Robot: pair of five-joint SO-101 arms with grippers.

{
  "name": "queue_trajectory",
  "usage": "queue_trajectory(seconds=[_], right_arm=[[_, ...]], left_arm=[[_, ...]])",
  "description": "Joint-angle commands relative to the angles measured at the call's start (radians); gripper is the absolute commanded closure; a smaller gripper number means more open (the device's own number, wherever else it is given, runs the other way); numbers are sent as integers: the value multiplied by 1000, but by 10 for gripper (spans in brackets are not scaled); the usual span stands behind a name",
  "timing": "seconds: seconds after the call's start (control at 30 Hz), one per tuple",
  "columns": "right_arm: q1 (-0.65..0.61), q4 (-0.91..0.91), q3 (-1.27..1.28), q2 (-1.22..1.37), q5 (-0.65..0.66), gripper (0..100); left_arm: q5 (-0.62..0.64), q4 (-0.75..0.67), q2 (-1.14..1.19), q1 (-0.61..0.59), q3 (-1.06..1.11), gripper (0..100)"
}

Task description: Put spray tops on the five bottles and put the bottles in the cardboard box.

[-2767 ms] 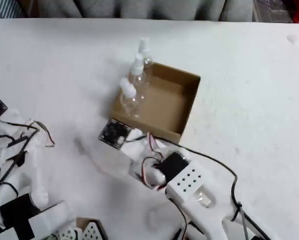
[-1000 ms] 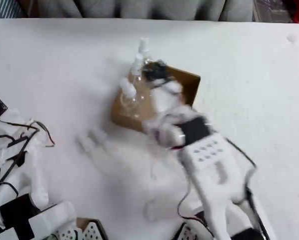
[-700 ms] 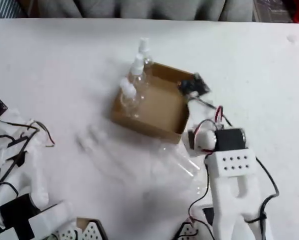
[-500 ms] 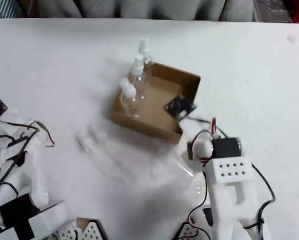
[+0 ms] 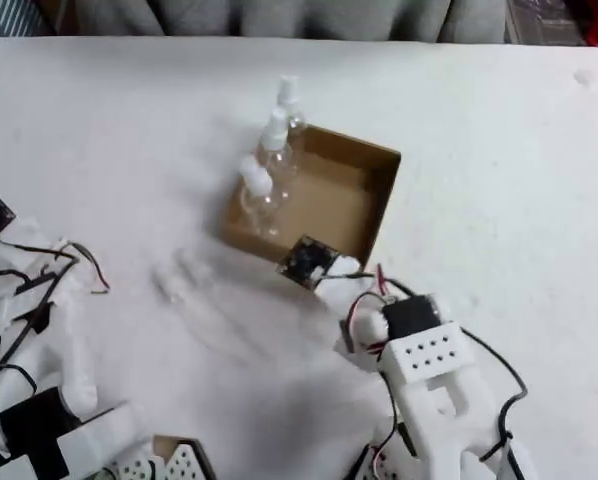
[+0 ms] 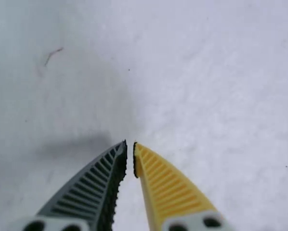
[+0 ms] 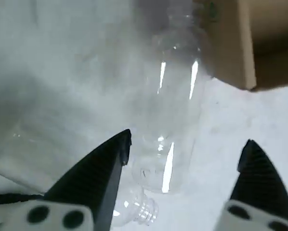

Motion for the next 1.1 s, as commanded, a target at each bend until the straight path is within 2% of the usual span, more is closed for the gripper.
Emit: queue_trajectory(seconds=[0.0,0.2,0.37,0.57,0.63,0.83,1.07], right_arm=[[-13,-94,31,-10,-2,706],[39,-159,100,-8,9,704],[36,-163,121,-8,14,721],[70,-119,143,-8,157,916],[120,-124,138,-10,166,983],[321,-65,51,-13,308,983],[615,42,-66,-18,598,982]], left_arm=[[2,-23,8,10,-46,976],[2,-25,8,10,-46,976],[2,-25,8,10,-46,976],[2,-21,8,8,-46,976],[2,-21,8,8,-46,976],[2,-20,8,8,-46,976],[2,-18,8,7,-46,976]])
